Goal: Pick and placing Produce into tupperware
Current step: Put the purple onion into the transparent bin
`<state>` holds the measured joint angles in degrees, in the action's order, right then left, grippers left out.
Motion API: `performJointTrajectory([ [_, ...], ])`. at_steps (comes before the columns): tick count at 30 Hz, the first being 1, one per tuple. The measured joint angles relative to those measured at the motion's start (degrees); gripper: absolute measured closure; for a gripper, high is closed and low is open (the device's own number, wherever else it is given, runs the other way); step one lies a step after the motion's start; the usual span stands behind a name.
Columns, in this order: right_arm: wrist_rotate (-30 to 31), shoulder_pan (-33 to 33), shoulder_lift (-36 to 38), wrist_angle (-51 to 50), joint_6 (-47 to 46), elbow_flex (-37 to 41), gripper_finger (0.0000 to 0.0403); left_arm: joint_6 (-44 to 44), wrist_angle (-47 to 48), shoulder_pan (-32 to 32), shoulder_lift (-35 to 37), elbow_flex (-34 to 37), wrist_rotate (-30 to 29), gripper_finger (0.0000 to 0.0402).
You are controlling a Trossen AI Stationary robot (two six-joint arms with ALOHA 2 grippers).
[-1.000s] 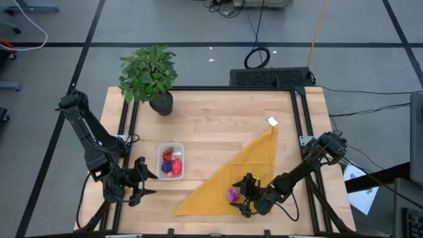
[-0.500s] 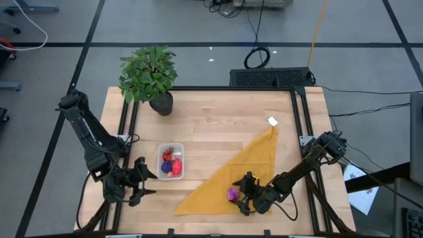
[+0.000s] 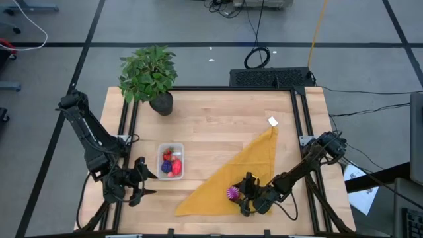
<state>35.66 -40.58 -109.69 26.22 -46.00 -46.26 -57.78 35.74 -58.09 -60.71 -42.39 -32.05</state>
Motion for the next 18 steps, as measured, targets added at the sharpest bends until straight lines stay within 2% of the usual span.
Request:
performJointTrajectory([
  [8, 0.0, 0.0, 0.0, 3.4, 3.4, 0.0, 0.0149, 0.1, 0.0, 0.0, 0.0, 0.0, 0.0, 0.0123],
  [13, 0.0, 0.0, -0.1, 4.4, 3.6, 0.0, 0.0150, 0.1, 0.0, 0.0, 0.0, 0.0, 0.0, 0.0123],
  [18, 0.1, 0.6, 1.1, 9.4, 7.7, 0.0, 0.0151, 0.2, 0.0, 0.0, 0.0, 0.0, 0.0, 0.0123],
])
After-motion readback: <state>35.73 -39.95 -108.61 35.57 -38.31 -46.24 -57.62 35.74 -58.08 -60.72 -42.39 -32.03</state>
